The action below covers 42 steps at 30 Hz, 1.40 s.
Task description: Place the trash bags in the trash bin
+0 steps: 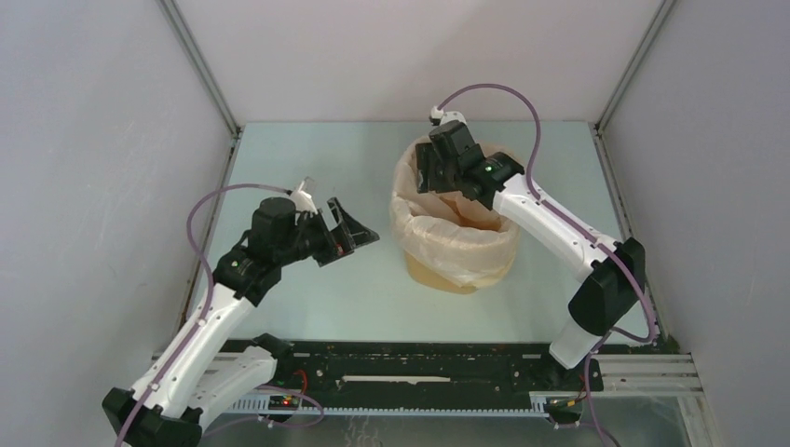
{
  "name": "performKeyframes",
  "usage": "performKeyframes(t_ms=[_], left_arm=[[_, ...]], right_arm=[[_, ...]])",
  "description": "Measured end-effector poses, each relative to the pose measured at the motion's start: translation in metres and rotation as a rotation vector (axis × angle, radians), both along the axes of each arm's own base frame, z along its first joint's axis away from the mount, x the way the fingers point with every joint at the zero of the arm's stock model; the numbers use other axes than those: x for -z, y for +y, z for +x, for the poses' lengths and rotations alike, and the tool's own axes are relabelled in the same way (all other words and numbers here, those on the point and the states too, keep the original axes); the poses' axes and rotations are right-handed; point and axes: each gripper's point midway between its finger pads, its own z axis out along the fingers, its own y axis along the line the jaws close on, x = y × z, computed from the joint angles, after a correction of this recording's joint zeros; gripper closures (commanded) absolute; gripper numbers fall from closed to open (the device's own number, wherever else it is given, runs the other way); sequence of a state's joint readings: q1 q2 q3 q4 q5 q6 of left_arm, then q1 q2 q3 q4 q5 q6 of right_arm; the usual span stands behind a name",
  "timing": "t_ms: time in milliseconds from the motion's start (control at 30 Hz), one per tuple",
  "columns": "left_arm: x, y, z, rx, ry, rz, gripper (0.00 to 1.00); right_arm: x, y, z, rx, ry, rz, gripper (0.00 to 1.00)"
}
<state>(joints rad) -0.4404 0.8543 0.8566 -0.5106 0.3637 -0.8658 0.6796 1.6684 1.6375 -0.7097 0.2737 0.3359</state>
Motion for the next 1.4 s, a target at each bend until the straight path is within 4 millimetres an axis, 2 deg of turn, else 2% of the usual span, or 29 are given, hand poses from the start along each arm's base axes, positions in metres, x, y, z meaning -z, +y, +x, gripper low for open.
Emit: performKeyframes(t_ms=[100, 200, 300, 433, 533, 633, 867, 1033, 1167, 1267, 1333, 1400], left_arm=[[-0.003, 0.007, -0.007, -0.014, -0.019, 0.013, 0.00], [-0.006, 0.013, -0.012, -0.028, -0.035, 0.022, 0.00], [-0.006, 0.015, -0.014, -0.033, -0.038, 0.026, 0.00], [-0.003, 0.014, -0.012, -0.032, -0.026, 0.032, 0.00], [0.003, 0.012, -0.009, -0.029, -0.005, 0.040, 0.00], [0.007, 0.010, -0.007, -0.024, 0.014, 0.046, 0.00], [0.005, 0.009, -0.010, -0.007, 0.012, 0.034, 0.00], [-0.001, 0.012, -0.017, -0.008, -0.009, 0.027, 0.00], [-0.005, 0.015, -0.023, -0.005, -0.025, 0.025, 0.00], [-0.005, 0.015, -0.023, -0.005, -0.025, 0.026, 0.00], [-0.003, 0.015, -0.022, -0.005, -0.017, 0.030, 0.00], [0.000, 0.014, -0.020, -0.004, -0.007, 0.034, 0.00]], right_arm=[[-0.015, 0.024, 0.010, -0.052, -0.060, 0.112, 0.27], [-0.028, 0.032, 0.010, -0.084, -0.088, 0.162, 0.24], [-0.034, 0.023, 0.002, -0.090, -0.080, 0.165, 0.22], [-0.033, -0.009, -0.023, -0.079, -0.043, 0.116, 0.22], [-0.021, -0.028, -0.038, -0.076, -0.016, 0.092, 0.24], [0.001, -0.033, -0.043, -0.076, 0.045, 0.064, 0.24], [0.064, -0.011, -0.032, -0.094, 0.172, 0.009, 0.23], [0.100, 0.003, -0.037, -0.104, 0.231, -0.027, 0.23], [0.117, 0.017, -0.040, -0.129, 0.257, -0.029, 0.22], [0.122, 0.021, -0.042, -0.141, 0.272, -0.034, 0.21], [0.118, 0.022, -0.042, -0.145, 0.275, -0.036, 0.20], [0.107, 0.023, -0.040, -0.147, 0.263, -0.033, 0.19]])
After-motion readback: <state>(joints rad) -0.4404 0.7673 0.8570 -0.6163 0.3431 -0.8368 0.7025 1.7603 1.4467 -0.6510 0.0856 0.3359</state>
